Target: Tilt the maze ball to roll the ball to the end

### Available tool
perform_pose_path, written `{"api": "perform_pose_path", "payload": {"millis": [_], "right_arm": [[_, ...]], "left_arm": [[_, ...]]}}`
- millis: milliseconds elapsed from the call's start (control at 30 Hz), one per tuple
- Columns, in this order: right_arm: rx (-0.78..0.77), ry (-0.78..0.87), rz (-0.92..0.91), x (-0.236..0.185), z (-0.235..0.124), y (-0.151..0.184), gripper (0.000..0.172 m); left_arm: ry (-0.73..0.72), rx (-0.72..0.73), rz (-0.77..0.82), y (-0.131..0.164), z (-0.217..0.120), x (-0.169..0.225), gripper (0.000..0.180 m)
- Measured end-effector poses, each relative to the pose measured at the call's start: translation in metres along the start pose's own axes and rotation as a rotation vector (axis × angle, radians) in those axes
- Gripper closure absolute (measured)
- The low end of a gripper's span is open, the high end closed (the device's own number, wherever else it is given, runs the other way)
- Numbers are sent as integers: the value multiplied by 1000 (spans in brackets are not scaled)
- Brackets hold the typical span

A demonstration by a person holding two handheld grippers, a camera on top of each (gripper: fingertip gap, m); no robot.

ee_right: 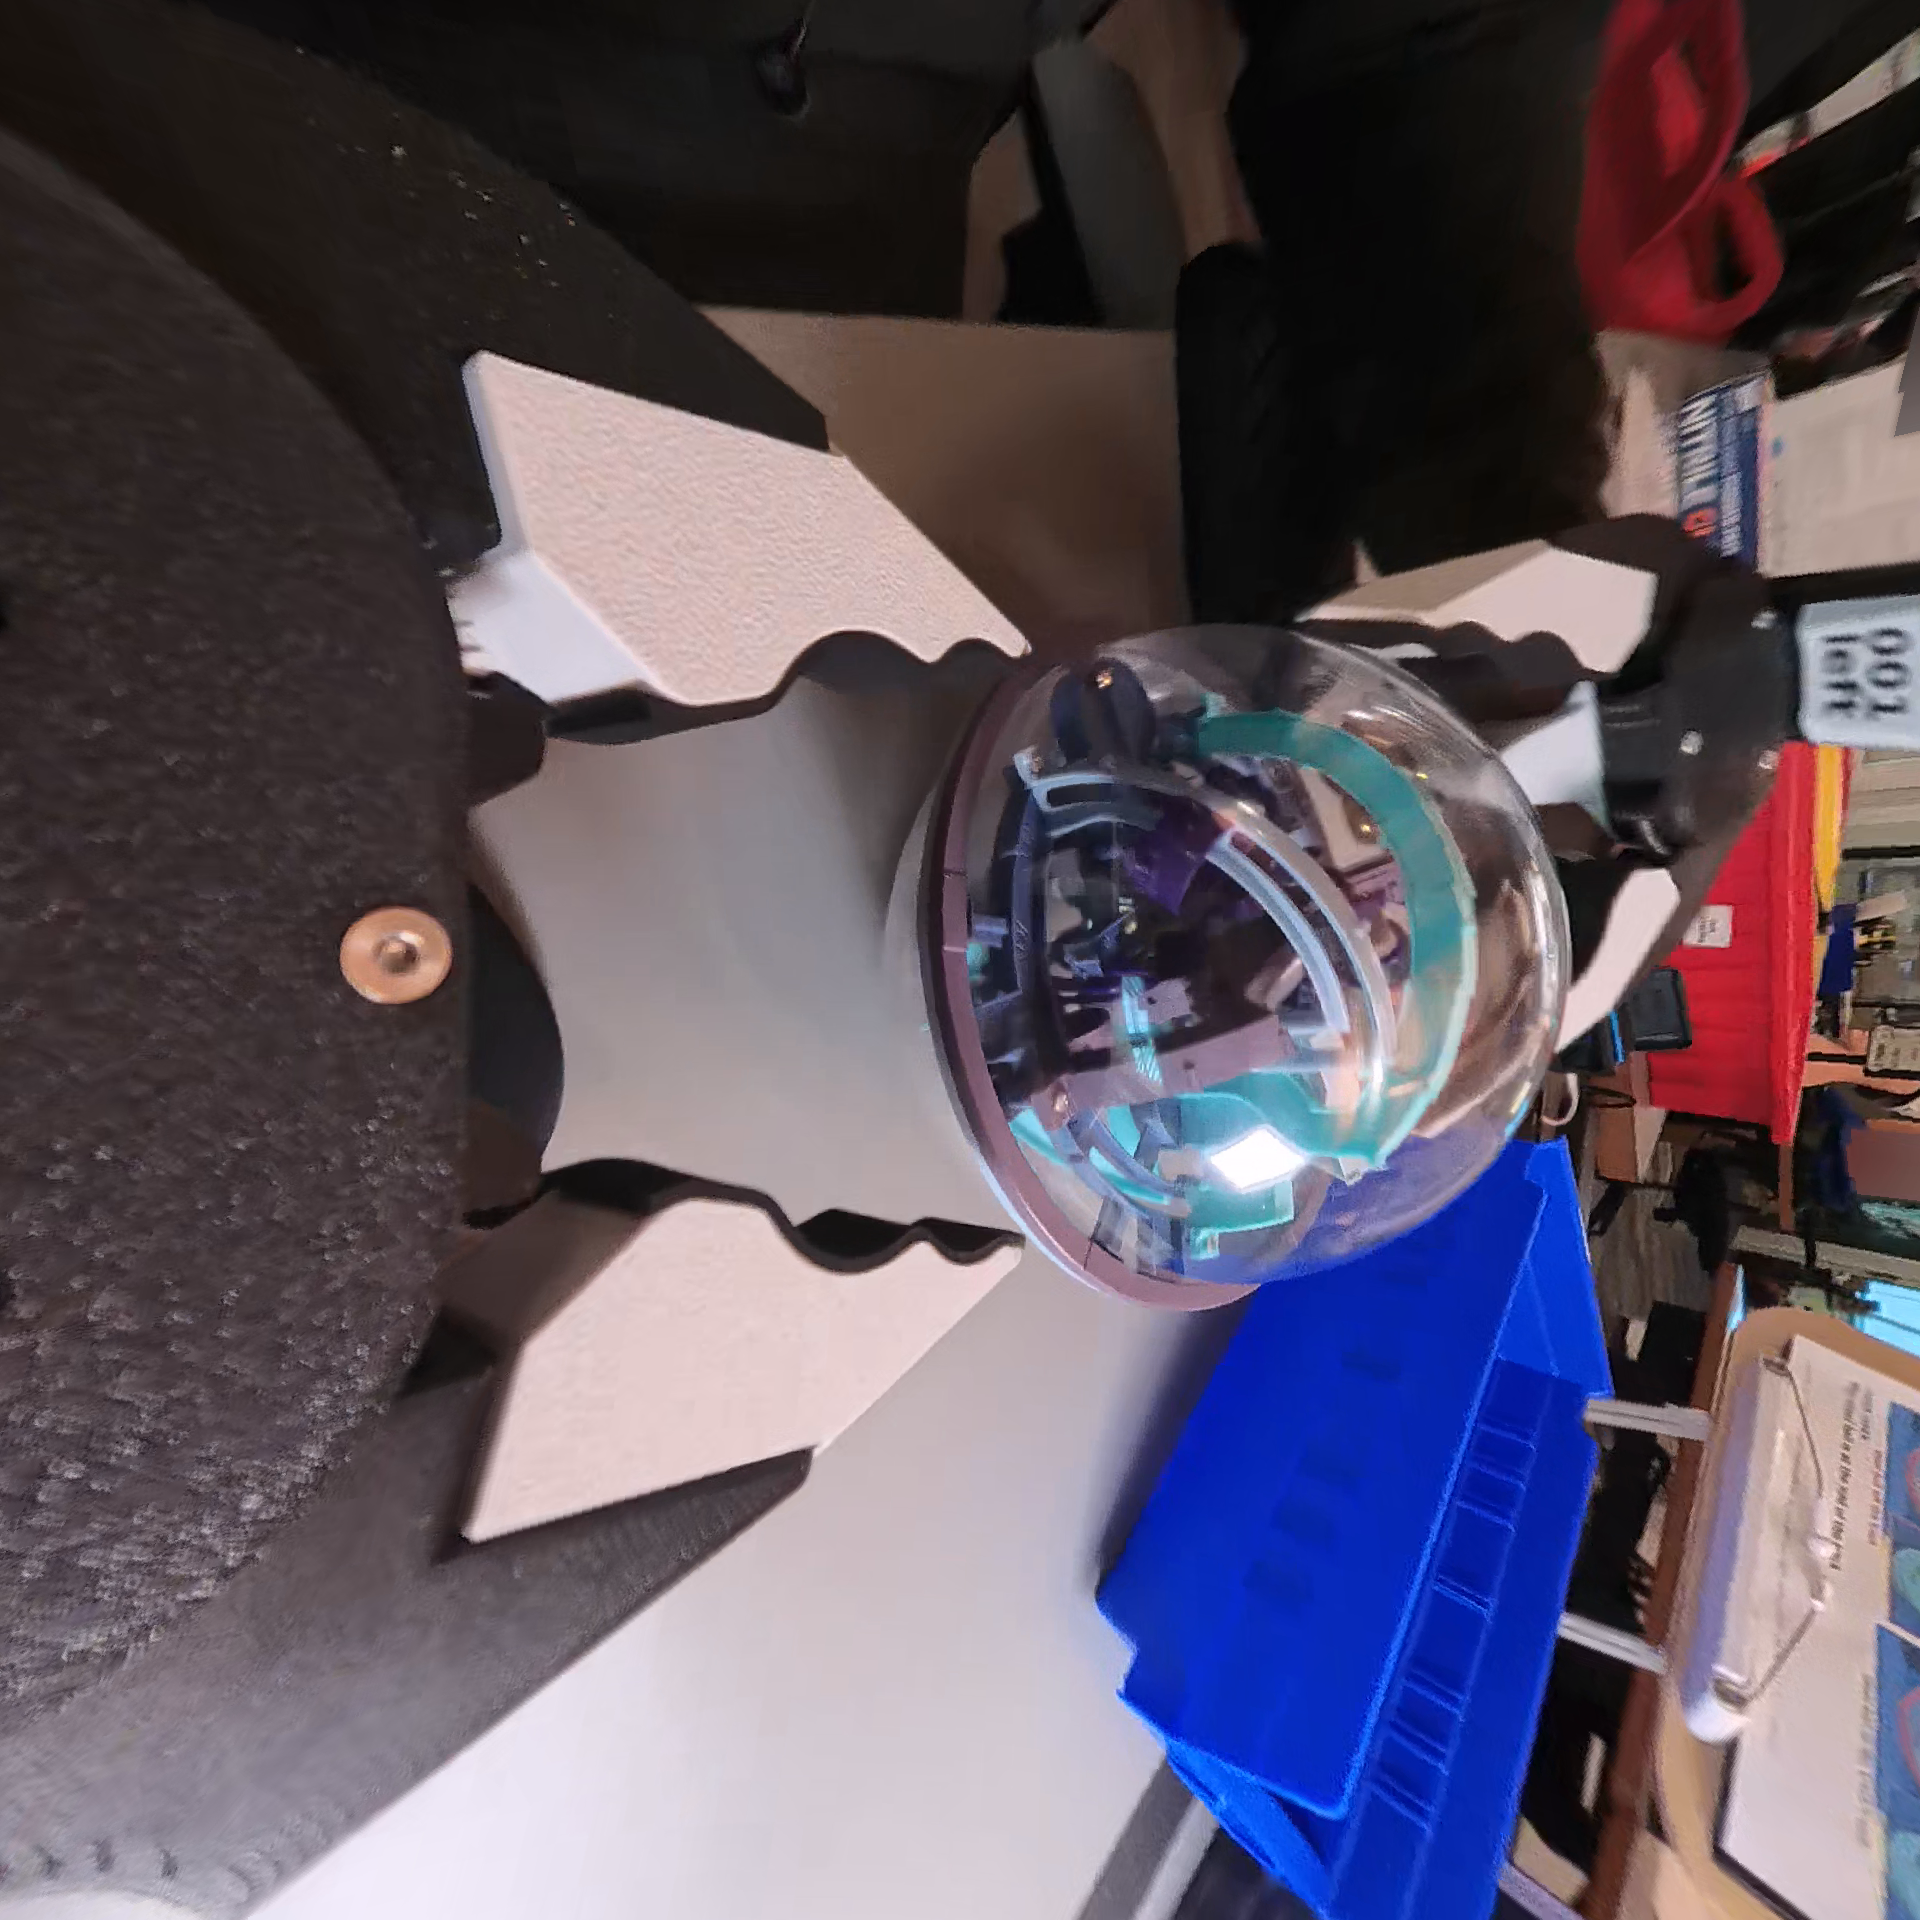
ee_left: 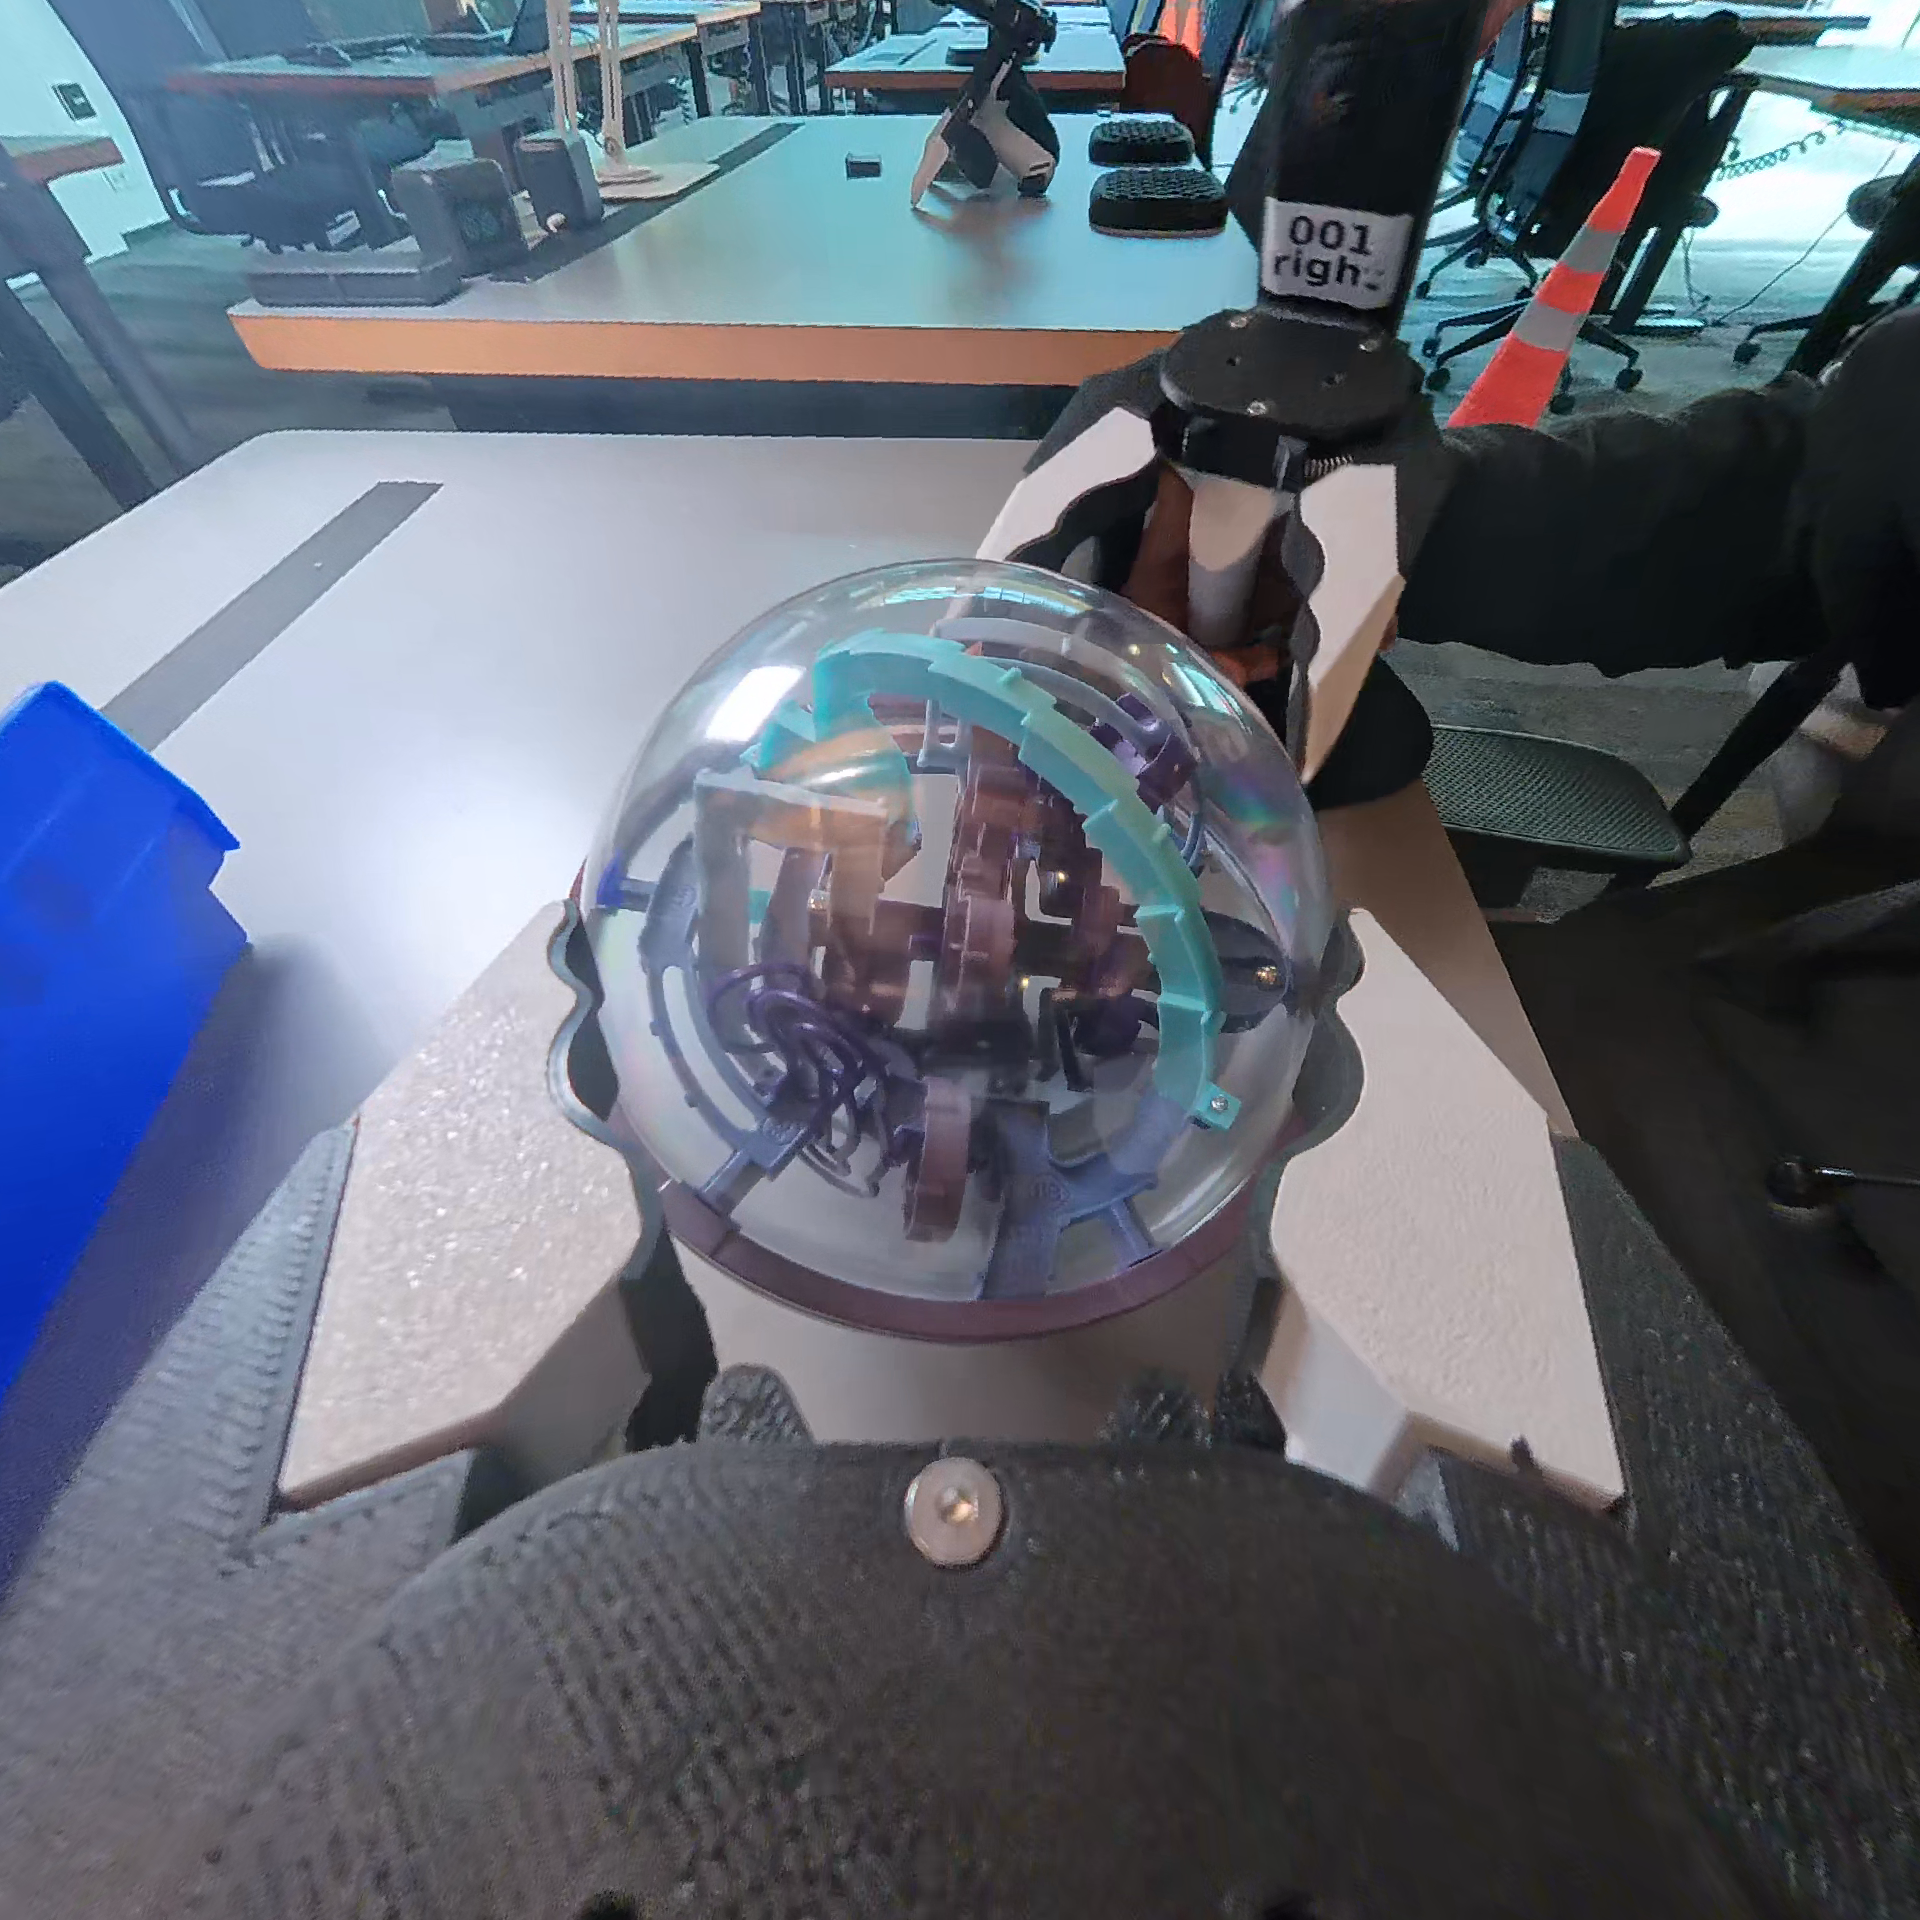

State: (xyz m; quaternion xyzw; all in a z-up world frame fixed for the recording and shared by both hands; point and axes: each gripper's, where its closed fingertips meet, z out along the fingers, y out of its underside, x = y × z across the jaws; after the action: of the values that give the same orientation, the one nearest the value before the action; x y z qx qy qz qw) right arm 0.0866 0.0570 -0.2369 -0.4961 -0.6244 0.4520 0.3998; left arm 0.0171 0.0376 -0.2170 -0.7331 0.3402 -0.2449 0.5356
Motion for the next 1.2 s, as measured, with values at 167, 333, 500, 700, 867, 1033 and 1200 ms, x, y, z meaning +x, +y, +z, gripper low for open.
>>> {"api": "perform_pose_path", "payload": {"millis": [167, 333, 500, 700, 867, 1033, 1200], "right_arm": [[-97, 126, -51, -1, 9, 10, 58], [-147, 381, 115, -7, 9, 17, 48], [-62, 477, 228, -20, 15, 20, 47], [-75, 426, 266, -22, 22, 29, 48], [-38, 375, 261, -17, 24, 18, 58], [-51, 329, 282, -19, 27, 18, 56], [-38, 365, 296, -23, 36, 18, 49]], "left_arm": [[1, 2, -62, -4, 2, -6, 50], [-46, 32, -112, -7, 4, -8, 52], [-77, 103, -182, -16, -3, -3, 56], [16, 134, -135, -38, -21, -25, 44], [193, 33, -38, -23, 7, -14, 45], [179, -17, -28, -11, 12, -13, 46], [93, 1, -99, -12, 13, -18, 47]]}}
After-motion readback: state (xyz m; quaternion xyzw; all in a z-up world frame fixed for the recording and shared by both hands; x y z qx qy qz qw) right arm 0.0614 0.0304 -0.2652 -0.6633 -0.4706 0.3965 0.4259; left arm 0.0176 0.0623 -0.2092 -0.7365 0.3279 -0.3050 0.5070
